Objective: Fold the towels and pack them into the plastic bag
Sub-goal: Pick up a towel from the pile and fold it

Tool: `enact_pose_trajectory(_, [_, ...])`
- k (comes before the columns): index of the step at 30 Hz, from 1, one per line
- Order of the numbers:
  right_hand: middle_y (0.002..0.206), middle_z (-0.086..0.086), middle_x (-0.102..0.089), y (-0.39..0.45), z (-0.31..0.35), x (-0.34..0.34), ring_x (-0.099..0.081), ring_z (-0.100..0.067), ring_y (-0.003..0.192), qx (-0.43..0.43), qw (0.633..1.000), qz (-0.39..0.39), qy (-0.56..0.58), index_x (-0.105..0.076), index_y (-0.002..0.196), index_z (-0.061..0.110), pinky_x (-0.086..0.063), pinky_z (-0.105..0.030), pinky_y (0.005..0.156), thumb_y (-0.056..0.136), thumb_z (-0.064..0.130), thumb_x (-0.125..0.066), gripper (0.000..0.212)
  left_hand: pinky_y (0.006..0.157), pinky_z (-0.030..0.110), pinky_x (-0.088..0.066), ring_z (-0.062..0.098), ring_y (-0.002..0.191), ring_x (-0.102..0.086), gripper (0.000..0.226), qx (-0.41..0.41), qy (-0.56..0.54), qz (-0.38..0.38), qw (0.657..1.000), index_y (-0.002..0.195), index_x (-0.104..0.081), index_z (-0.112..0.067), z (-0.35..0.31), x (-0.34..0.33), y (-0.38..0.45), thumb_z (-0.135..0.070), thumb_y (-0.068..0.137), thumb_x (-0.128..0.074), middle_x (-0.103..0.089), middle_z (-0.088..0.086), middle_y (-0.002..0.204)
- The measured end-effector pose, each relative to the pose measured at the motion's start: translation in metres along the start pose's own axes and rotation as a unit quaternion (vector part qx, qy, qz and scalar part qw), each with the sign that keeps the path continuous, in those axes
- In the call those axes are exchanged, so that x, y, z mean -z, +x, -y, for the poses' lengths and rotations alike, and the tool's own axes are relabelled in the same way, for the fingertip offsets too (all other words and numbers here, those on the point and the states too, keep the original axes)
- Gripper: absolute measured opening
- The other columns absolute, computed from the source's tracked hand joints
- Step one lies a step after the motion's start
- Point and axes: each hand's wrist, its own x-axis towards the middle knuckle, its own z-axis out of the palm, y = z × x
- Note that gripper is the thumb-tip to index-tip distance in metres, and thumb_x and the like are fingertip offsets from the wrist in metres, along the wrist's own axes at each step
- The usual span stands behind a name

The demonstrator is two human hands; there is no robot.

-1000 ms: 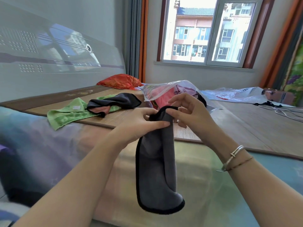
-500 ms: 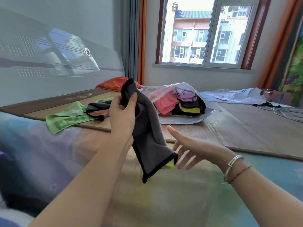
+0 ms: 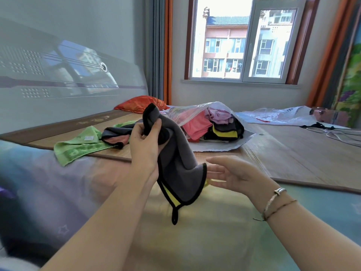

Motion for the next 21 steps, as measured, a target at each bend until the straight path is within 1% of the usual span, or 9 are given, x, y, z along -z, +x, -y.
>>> enact_pose_trajectory(3, [0.079, -0.005, -0.063, 0.004, 0.000, 0.006, -0.060, -0.019, 0.070, -0.001, 0.997, -0.033, 0.072, -0.056, 0.086, 0.014, -0.048, -0.031, 0.066, 0.089, 0.000, -0.059, 0.015, 0.078, 0.033, -0.059, 0.002, 0.072, -0.067, 0.012, 0.010, -0.030, -0.021, 0.999, 0.084, -0.055, -0.014, -0.006, 0.005, 0.005, -0.011, 0.092, -0.063, -0.069, -0.010, 0.070])
enact_pose_trajectory(5, [0.082, -0.005, -0.058, 0.008, 0.002, 0.018, -0.056, -0.019, 0.070, 0.016, 0.985, -0.098, 0.144, -0.053, 0.085, 0.014, -0.045, -0.031, 0.067, 0.090, -0.005, -0.052, 0.020, 0.072, 0.029, -0.060, 0.005, 0.080, -0.067, 0.010, 0.018, -0.055, -0.051, 0.997, 0.086, -0.055, -0.014, -0.010, 0.011, 0.010, -0.012, 0.093, -0.062, -0.068, -0.006, 0.082])
enact_pose_trajectory(7, [0.083, -0.004, -0.056, 0.009, 0.002, 0.032, -0.054, -0.017, 0.071, 0.015, 0.978, -0.139, 0.153, -0.053, 0.083, 0.015, -0.038, -0.028, 0.061, 0.091, -0.005, -0.046, 0.023, 0.070, 0.026, -0.059, 0.007, 0.087, -0.064, 0.011, 0.018, -0.050, -0.079, 0.995, 0.086, -0.054, -0.016, -0.012, 0.019, 0.014, -0.013, 0.094, -0.061, -0.064, -0.004, 0.090])
enact_pose_trajectory(10, [0.097, -0.006, -0.059, 0.012, -0.004, 0.038, -0.053, -0.017, 0.082, 0.016, 0.988, -0.151, -0.029, -0.056, 0.087, 0.020, -0.035, -0.029, 0.063, 0.086, 0.001, -0.052, 0.019, 0.066, 0.025, -0.057, 0.001, 0.073, -0.066, 0.015, 0.011, -0.010, -0.073, 0.997, 0.082, -0.053, -0.016, -0.012, 0.019, 0.012, -0.014, 0.093, -0.062, -0.066, -0.009, 0.076])
enact_pose_trajectory(13, [0.125, -0.005, -0.047, 0.007, 0.003, 0.029, -0.047, -0.020, 0.113, 0.137, 0.930, -0.198, -0.278, -0.055, 0.114, 0.027, -0.041, -0.033, 0.093, 0.080, 0.011, -0.065, 0.039, 0.079, 0.035, -0.058, 0.003, 0.070, -0.068, 0.012, 0.001, 0.062, -0.027, 0.998, 0.081, -0.057, -0.017, -0.013, 0.008, 0.009, -0.017, 0.089, -0.067, -0.067, -0.010, 0.069])
enact_pose_trajectory(15, [0.134, 0.007, -0.040, -0.003, 0.015, 0.016, -0.039, -0.011, 0.126, 0.250, 0.913, -0.117, -0.300, -0.048, 0.128, 0.036, -0.032, -0.028, 0.106, 0.079, 0.025, -0.075, 0.057, 0.086, 0.042, -0.057, 0.011, 0.080, -0.068, 0.009, 0.000, 0.132, 0.021, 0.991, 0.083, -0.062, -0.018, -0.015, -0.003, 0.005, -0.019, 0.086, -0.070, -0.068, -0.005, 0.076])
enact_pose_trajectory(17, [0.133, 0.018, -0.044, -0.010, 0.025, -0.004, -0.040, 0.000, 0.124, 0.310, 0.901, -0.034, -0.302, -0.048, 0.128, 0.040, -0.032, -0.025, 0.104, 0.075, 0.041, -0.078, 0.061, 0.082, 0.039, -0.059, 0.016, 0.084, -0.068, 0.008, 0.013, 0.174, 0.074, 0.982, 0.090, -0.064, -0.016, -0.017, -0.013, 0.001, -0.018, 0.086, -0.071, -0.067, 0.000, 0.082])
enact_pose_trajectory(19, [0.122, 0.012, -0.060, -0.005, 0.034, -0.018, -0.054, -0.003, 0.116, 0.341, 0.898, -0.030, -0.277, -0.058, 0.116, 0.031, -0.043, -0.029, 0.101, 0.074, 0.040, -0.080, 0.049, 0.075, 0.032, -0.060, 0.015, 0.083, -0.068, 0.015, 0.038, 0.196, 0.122, 0.972, 0.097, -0.063, -0.012, -0.023, -0.021, -0.001, -0.017, 0.086, -0.071, -0.067, 0.004, 0.088])
enact_pose_trajectory(21, [0.101, -0.003, -0.071, 0.000, 0.044, -0.027, -0.067, -0.018, 0.097, 0.352, 0.904, -0.043, -0.238, -0.064, 0.100, 0.018, -0.054, -0.041, 0.090, 0.079, 0.026, -0.077, 0.025, 0.074, 0.028, -0.059, 0.014, 0.086, -0.068, 0.028, 0.052, 0.234, 0.159, 0.958, 0.104, -0.060, -0.011, -0.031, -0.026, 0.004, -0.018, 0.082, -0.075, -0.068, 0.006, 0.096])
